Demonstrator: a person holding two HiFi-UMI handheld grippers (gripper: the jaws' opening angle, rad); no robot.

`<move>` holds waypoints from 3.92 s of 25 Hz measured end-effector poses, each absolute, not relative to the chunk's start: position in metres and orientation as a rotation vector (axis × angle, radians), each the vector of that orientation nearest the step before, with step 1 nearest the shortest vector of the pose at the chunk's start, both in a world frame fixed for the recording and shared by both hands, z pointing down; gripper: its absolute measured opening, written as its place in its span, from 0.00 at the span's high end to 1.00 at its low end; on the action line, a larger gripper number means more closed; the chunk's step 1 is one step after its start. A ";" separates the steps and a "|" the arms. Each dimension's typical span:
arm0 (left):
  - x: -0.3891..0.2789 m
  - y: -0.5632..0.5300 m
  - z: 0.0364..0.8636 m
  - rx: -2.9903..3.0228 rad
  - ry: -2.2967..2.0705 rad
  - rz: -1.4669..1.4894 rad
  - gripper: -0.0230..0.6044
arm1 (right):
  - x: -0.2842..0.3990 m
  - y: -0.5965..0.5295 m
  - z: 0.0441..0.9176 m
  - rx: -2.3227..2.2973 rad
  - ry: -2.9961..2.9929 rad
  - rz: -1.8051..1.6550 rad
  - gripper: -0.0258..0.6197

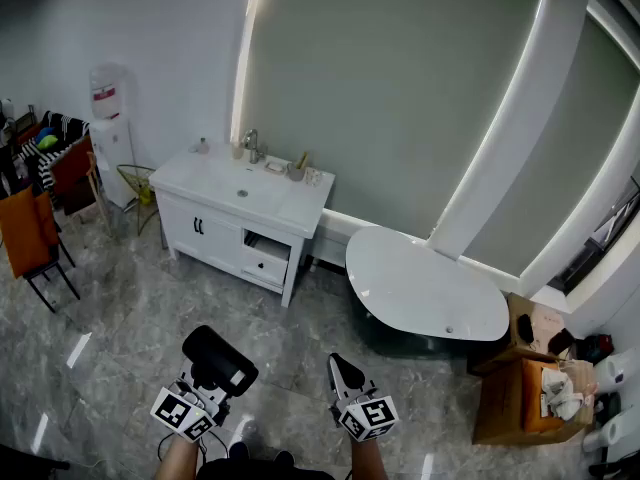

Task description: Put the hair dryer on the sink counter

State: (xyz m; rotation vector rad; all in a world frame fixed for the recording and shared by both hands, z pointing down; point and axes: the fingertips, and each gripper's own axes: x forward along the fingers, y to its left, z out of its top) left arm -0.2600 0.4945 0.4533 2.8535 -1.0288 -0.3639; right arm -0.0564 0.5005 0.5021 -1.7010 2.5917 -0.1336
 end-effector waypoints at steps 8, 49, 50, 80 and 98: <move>-0.257 0.497 0.455 2.862 -1.033 -0.360 0.59 | -0.057 0.502 0.505 -1.668 2.611 -0.123 0.91; -0.198 0.499 0.466 2.872 -1.124 -0.338 0.59 | 0.008 0.503 0.531 -1.648 2.620 -0.166 0.91; -0.197 0.495 0.466 2.875 -1.118 -0.340 0.59 | 0.009 0.499 0.531 -1.652 2.618 -0.162 0.91; -0.201 0.298 0.486 2.860 -1.118 -0.340 0.59 | 0.018 0.290 0.546 -1.657 2.537 -0.309 0.91; -0.231 0.149 0.483 2.854 -1.092 -0.356 0.59 | -0.017 0.147 0.531 -1.679 2.573 -0.259 0.91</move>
